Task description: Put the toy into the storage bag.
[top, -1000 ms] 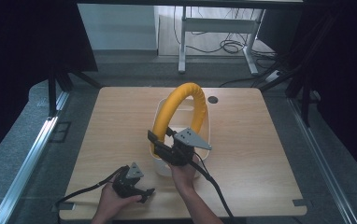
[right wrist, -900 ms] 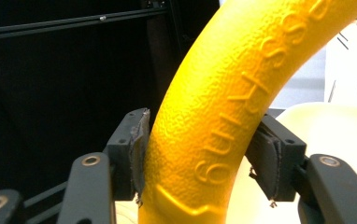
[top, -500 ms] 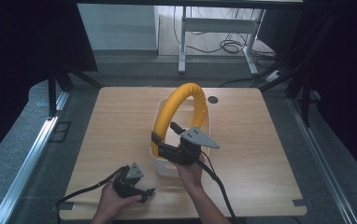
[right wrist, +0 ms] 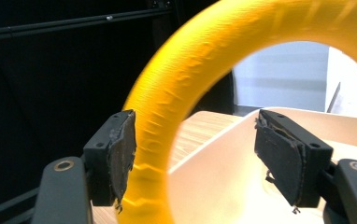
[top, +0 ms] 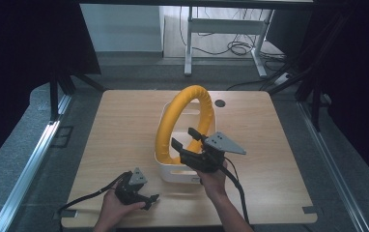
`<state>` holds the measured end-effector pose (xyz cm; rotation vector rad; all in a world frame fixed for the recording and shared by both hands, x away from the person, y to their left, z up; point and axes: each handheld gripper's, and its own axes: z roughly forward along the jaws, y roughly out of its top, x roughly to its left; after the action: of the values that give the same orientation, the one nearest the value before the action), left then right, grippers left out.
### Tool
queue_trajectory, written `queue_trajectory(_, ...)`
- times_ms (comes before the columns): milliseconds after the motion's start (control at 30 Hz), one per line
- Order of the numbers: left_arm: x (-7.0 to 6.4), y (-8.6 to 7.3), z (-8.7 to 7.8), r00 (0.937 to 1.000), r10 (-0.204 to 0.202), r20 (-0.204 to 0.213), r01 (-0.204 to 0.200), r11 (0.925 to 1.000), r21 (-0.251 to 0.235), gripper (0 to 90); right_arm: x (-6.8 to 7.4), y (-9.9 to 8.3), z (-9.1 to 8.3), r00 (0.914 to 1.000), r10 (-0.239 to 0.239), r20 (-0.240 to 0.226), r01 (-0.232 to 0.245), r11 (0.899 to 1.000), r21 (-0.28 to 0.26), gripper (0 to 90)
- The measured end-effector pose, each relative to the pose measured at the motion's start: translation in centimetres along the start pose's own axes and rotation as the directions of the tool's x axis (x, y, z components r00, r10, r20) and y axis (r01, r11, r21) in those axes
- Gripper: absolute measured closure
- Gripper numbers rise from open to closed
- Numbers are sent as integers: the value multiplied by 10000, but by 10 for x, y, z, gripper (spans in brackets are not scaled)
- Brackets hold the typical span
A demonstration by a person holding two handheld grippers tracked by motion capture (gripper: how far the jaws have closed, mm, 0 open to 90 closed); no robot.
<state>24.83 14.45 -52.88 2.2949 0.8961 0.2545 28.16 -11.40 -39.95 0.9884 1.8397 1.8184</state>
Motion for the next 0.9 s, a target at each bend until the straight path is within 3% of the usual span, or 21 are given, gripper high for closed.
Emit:
queue_trajectory(167, 0, 0, 0, 10000, 5, -34, -4, 10000, 49, 147, -15, 0, -13, 9994, -236, 234, 233, 9996, 135, 317)
queue_trajectory(367, 0, 0, 0, 10000, -12, -75, 12, 10000, 25, 147, -46, -1, -41, 9943, -634, 855, 612, 9977, 280, 344)
queue_trajectory(467, -1, 0, 2, 10000, -56, -77, 57, 9999, 108, 147, -72, -7, -57, 9894, -605, 1319, 560, 9977, 376, 358)
queue_trajectory(567, -1, 0, 2, 9999, -50, -94, 51, 9999, 113, 147, -84, -12, -63, 9866, -588, 1520, 516, 9974, 513, 365)
queue_trajectory(600, -1, 0, 2, 9999, -51, -102, 52, 9999, 114, 147, -96, -18, -69, 9840, -574, 1689, 475, 9969, 624, 370)
queue_trajectory(633, -1, 0, 3, 9999, -46, -109, 48, 9999, 123, 147, -96, -18, -69, 9840, -574, 1689, 475, 9969, 624, 370)
queue_trajectory(800, -1, -1, 3, 10000, -23, -97, 25, 9999, 142, 147, -125, -36, -83, 9785, -358, 2030, 181, 9959, 883, 392)
queue_trajectory(900, -1, -1, 3, 9999, 27, -103, -25, 9999, 170, 147, -131, -40, -85, 9778, -523, 2030, 284, 9925, 1187, 395)
